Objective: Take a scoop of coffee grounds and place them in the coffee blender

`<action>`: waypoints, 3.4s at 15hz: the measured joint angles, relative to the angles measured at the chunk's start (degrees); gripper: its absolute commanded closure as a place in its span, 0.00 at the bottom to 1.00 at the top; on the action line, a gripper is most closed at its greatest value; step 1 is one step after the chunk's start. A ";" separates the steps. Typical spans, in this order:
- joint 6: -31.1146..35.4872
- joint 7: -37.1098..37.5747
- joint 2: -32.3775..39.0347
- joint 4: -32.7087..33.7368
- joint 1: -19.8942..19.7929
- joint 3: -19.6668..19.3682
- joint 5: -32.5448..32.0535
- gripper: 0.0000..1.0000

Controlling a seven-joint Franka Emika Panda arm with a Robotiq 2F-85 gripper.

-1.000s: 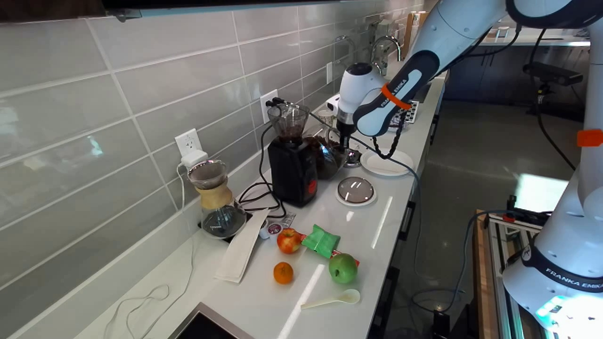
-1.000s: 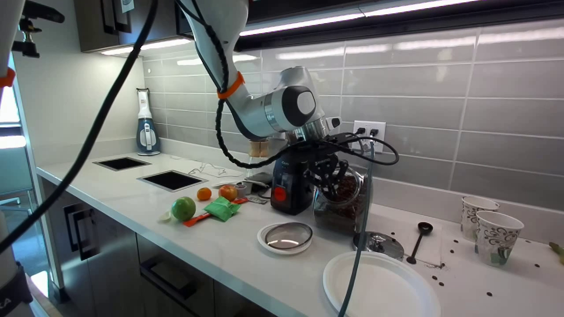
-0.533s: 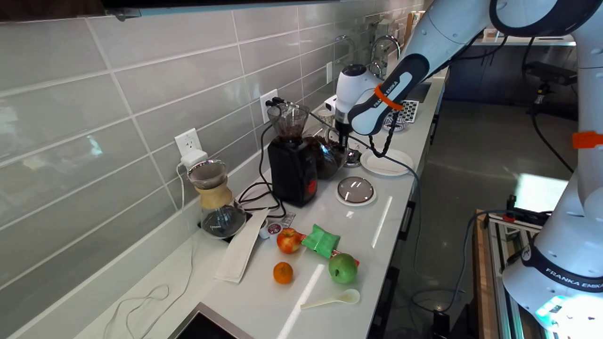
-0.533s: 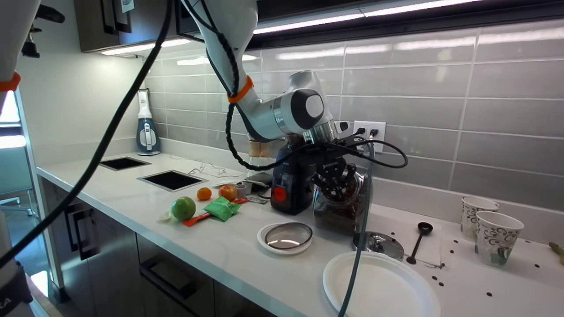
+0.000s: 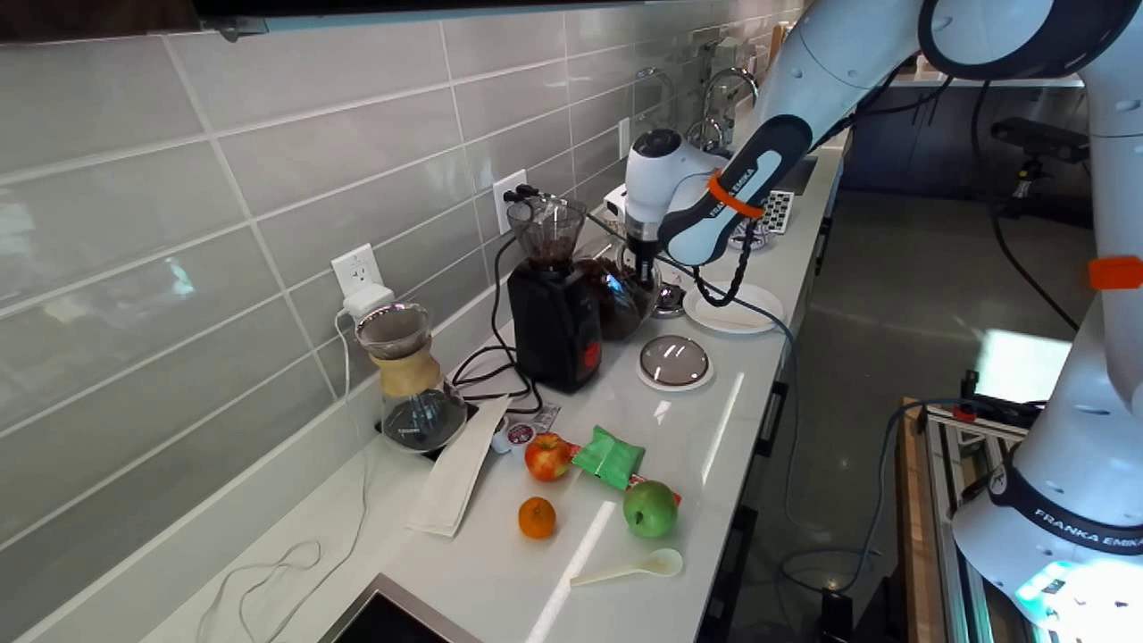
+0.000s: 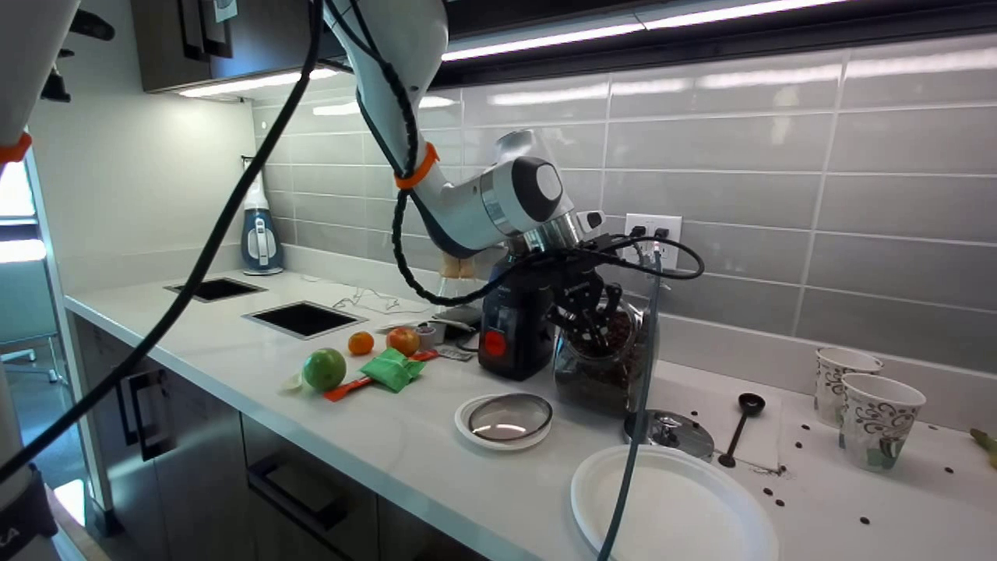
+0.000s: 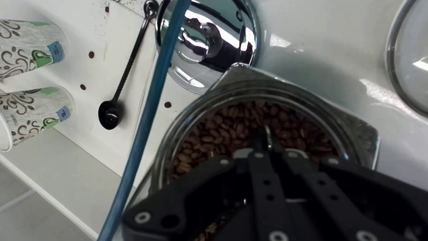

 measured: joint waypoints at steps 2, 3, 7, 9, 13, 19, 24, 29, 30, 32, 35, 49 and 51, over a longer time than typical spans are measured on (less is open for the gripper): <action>0.00 5.01 0.12 -0.10 2.99 -2.37 -5.10 0.99; 0.00 7.84 0.20 -0.14 4.34 -3.54 -8.05 0.99; -0.01 21.80 0.41 -0.35 8.14 -6.86 -20.74 0.99; -0.02 27.02 0.42 -0.76 9.52 -7.95 -24.07 0.99; -0.02 33.95 0.16 -2.31 11.38 -8.95 -25.91 0.99; -1.53 43.99 -0.16 -3.81 14.65 -11.23 -31.85 0.99; -1.55 42.53 -0.84 -3.92 10.93 -7.46 -31.74 0.99; 1.82 34.69 -1.18 -3.96 3.88 -2.24 -28.02 0.99; 2.48 33.26 -1.10 -3.97 3.26 -1.99 -27.03 0.99; 2.89 31.12 -1.06 -3.96 2.45 -1.55 -25.46 0.99; 2.89 29.47 -0.94 -3.80 1.91 -1.29 -23.99 0.99; -0.36 33.79 -0.15 -1.87 3.89 -3.22 -29.31 0.99; -1.96 36.02 -0.12 -1.93 4.98 -3.35 -31.39 0.99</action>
